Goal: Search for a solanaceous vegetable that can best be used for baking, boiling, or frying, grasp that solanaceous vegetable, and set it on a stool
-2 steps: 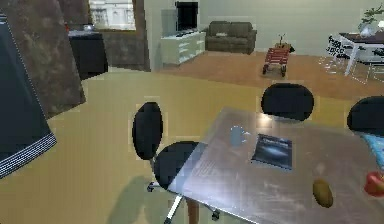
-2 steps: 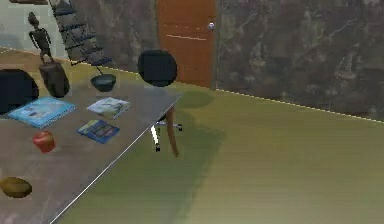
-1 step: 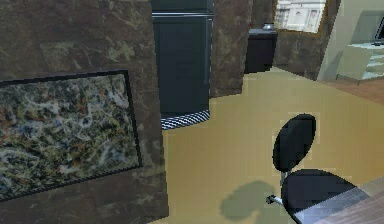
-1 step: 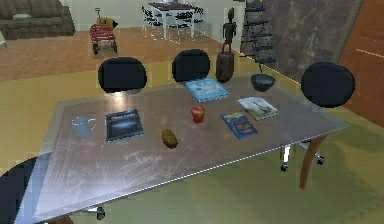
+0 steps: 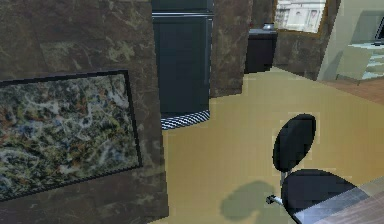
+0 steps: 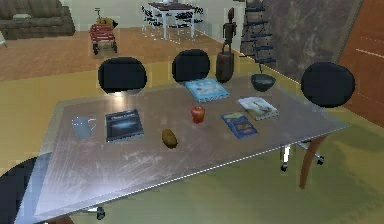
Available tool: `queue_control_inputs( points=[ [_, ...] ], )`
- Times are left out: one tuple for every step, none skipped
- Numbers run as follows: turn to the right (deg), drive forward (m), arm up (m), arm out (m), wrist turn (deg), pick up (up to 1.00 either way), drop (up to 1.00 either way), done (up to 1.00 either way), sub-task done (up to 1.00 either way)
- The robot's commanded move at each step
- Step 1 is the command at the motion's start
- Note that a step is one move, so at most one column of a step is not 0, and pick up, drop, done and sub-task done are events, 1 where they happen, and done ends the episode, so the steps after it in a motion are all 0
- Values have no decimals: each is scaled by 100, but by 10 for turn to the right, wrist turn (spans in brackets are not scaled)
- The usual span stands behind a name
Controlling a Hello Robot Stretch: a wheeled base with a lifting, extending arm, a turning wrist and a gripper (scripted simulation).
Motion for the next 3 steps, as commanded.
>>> queue_control_inputs(
  points=[
    [0, 0, 30, 0, 0, 0, 0, 0, 0],
    [0, 0, 0, 50, 0, 0, 0, 0, 0],
    [0, 0, 0, 0, 450, 0, 0, 0, 0]
  ],
)
